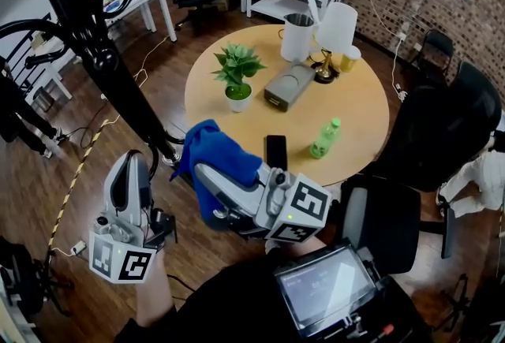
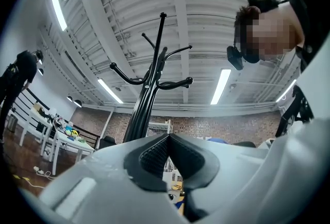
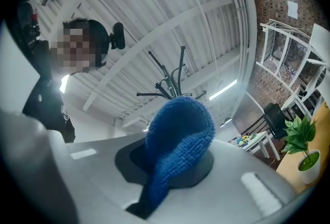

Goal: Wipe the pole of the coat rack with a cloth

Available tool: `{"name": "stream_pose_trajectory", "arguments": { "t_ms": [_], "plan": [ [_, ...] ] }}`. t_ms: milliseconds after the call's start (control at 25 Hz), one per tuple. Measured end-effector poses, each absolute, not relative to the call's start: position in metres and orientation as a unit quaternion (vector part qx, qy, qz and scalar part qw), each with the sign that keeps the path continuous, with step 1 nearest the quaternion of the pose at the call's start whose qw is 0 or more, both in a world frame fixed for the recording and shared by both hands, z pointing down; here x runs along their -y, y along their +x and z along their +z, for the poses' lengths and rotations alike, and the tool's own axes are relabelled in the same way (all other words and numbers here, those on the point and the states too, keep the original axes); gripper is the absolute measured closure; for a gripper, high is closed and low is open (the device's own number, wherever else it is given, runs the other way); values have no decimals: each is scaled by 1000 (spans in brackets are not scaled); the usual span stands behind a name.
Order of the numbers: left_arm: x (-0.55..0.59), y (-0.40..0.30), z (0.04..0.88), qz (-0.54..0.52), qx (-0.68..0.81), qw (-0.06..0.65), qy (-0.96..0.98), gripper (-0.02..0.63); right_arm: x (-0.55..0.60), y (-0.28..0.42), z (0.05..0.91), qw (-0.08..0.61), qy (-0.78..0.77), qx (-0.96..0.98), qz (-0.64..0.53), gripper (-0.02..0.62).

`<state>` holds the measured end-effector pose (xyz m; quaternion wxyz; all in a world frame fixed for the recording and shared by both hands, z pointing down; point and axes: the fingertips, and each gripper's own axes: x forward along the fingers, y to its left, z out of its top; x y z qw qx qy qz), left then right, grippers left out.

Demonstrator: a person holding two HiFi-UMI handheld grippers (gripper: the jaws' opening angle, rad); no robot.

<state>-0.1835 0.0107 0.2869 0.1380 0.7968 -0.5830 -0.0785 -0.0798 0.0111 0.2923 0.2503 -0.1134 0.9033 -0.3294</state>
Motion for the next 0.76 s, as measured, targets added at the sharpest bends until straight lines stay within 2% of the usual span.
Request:
{"name": "stream_pose_trajectory", "arguments": {
  "t_ms": [760],
  "plan": [
    [-4, -185, 290, -76, 588, 139, 793, 614, -10, -85, 292, 249, -96, -907, -326, 580]
  ]
}}
